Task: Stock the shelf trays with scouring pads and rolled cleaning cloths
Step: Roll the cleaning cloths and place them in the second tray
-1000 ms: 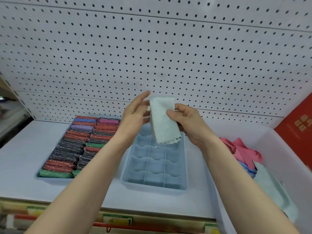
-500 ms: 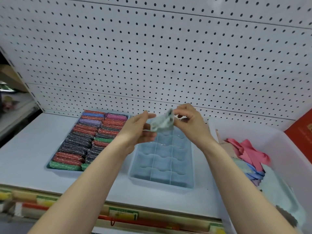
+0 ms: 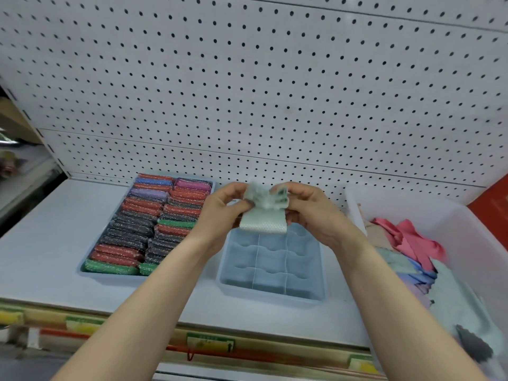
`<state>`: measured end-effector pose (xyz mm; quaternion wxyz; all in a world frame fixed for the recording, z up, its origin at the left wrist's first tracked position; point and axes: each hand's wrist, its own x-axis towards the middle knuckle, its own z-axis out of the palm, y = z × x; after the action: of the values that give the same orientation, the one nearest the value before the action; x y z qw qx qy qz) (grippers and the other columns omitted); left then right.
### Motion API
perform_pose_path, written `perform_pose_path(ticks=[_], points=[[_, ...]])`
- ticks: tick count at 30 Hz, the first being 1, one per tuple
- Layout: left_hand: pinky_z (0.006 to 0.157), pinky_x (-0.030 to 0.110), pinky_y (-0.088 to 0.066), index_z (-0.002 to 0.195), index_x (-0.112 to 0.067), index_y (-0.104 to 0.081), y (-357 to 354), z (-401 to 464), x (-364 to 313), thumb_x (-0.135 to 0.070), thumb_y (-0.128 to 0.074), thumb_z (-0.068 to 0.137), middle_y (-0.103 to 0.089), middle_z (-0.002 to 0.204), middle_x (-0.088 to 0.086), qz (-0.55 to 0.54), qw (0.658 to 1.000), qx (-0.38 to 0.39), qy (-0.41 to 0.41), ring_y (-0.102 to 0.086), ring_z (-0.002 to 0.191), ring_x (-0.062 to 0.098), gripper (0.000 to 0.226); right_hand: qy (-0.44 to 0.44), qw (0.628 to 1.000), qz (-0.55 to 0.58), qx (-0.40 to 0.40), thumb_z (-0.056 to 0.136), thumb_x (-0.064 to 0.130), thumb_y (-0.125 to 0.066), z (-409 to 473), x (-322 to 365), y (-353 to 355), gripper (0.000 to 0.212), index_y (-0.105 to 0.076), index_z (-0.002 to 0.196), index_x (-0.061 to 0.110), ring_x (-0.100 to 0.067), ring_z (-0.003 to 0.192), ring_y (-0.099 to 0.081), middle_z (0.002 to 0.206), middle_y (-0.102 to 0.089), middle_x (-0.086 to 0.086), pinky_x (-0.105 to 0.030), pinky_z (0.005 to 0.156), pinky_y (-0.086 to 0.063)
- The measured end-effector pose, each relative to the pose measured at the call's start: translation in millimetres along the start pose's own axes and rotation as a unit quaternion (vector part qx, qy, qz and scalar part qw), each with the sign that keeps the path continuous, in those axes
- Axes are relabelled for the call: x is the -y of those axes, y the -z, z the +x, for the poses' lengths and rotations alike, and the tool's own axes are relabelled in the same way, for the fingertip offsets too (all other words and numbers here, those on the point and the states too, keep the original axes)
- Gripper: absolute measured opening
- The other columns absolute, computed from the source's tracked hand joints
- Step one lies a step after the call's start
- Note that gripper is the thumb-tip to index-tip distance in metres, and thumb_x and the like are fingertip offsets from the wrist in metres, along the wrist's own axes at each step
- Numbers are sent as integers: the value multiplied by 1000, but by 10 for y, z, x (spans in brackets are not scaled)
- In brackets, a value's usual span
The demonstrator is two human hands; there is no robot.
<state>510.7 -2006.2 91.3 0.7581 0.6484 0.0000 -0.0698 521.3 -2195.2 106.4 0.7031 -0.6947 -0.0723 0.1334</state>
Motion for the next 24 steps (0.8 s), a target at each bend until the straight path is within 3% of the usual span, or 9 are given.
perform_pose_path(ticks=[3,6,9,12,14,18,21,24], points=[[52,19,-43,84,-14,-68,24,4,2,2,-52,92,-66,76,1,-22,1000,-6,18,-55,63,14,25,23,999,-13,-26,91,-11,-47,25,-48,-66,42,-75,74,16,-23,72,-56,79,-69,-3,-24,60,-48],[67,33,-53,110,-13,-67,93,16,10,-25,-52,97,-68,102,10,-69,993,36,93,-63,84,31,23,61,994,-63,-61,91,-13,-41,41,-70,-120,44,-73,74,12,-22,68,-52,75,-70,2,-22,55,-44],[75,30,-59,118,-12,-65,139,2,63,-44,-55,92,-72,109,9,-34,986,85,142,-70,89,23,41,98,979,-153,-94,88,-13,-41,64,-139,-147,45,-74,78,14,-24,60,-49,79,-72,0,-26,52,-45],[67,23,-58,121,-4,-63,159,8,134,-20,-63,92,-72,106,10,-36,984,73,160,-71,83,16,33,98,962,-236,-97,84,-12,-42,81,-244,-180,50,-75,75,26,-26,67,-56,87,-68,-1,-31,57,-48],[62,21,-57,120,-2,-62,190,30,182,-8,-63,91,-72,102,10,-34,985,41,163,-71,78,14,29,68,975,-190,-89,85,-12,-40,63,-269,-214,50,-76,79,23,-18,75,-58,92,-65,-1,-26,63,-48],[65,25,-59,117,-5,-61,247,75,235,-1,-65,89,-67,109,18,-10,992,11,124,-69,81,19,28,-32,997,-31,-61,97,12,-52,-5,-297,-254,29,-63,121,25,-19,84,-67,98,-68,-7,-30,74,-56],[62,24,-57,110,-8,-61,289,97,271,1,-65,89,-64,107,17,6,995,8,102,-70,78,17,24,-68,997,-1,-35,92,5,-63,1,-401,-282,25,-64,115,13,-26,82,-70,93,-71,-15,-33,72,-59],[62,21,-57,102,-7,-64,305,102,270,5,-55,93,-66,100,14,-46,992,14,116,-72,72,14,17,-43,995,40,-81,91,-7,-58,43,-517,-321,23,-69,104,8,-20,76,-71,88,-72,-11,-27,68,-58]])
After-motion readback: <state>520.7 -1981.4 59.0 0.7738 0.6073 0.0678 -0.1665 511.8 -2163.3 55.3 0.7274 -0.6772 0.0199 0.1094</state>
